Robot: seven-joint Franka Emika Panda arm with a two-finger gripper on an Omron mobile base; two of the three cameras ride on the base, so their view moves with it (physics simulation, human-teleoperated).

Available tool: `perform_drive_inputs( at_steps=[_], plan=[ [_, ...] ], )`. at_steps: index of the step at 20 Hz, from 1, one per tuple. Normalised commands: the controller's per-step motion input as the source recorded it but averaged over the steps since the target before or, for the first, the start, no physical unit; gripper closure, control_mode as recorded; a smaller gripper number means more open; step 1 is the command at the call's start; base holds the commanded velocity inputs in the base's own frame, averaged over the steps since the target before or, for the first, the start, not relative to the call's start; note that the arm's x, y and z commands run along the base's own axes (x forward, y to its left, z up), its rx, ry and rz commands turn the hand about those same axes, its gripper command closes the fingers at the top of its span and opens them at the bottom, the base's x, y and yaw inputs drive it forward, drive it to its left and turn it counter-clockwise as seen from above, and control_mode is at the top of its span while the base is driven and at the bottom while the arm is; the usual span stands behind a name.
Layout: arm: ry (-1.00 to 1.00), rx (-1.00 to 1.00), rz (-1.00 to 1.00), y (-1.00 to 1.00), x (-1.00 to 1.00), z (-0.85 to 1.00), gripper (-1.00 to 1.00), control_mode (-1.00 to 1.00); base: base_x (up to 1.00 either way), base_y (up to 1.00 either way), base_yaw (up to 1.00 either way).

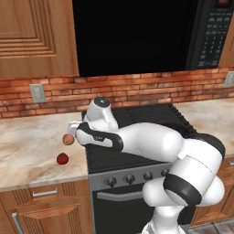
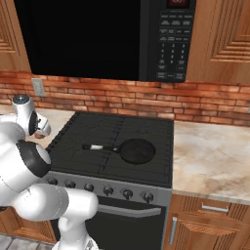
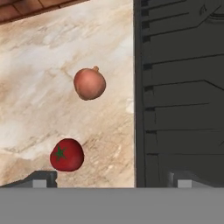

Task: Place the pan on the front right burner on the stove. Then place the tomato and the onion in the pan and turn on the front right burner.

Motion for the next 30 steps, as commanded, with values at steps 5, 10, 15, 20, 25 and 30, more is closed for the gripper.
perform_drive_inputs(
  at_steps=[5, 10, 15, 20, 25, 30],
  plan=[
    [-0.03, -0.01, 0.04, 0.17, 0.04, 0.0, -1.0, -1.0, 0.0, 0.0, 0.0],
    [-0.05, -0.02, 0.01, 0.07, 0.06, 0.0, -1.0, -1.0, 0.0, 0.0, 0.0],
    [-0.03, -0.02, 0.0, 0.0, 0.04, 0.0, -1.0, -1.0, 0.0, 0.0, 0.0],
    [-0.01, 0.0, 0.0, 0.0, 0.15, 0.0, -1.0, -1.0, 0.0, 0.0, 0.0],
    [0.0, 0.0, 0.0, 0.03, 0.2, 0.0, -1.0, -1.0, 0.0, 0.0, 0.0],
    [0.0, 0.0, 0.0, 0.08, 0.18, 0.0, -1.0, -1.0, 0.0, 0.0, 0.0]
  ],
)
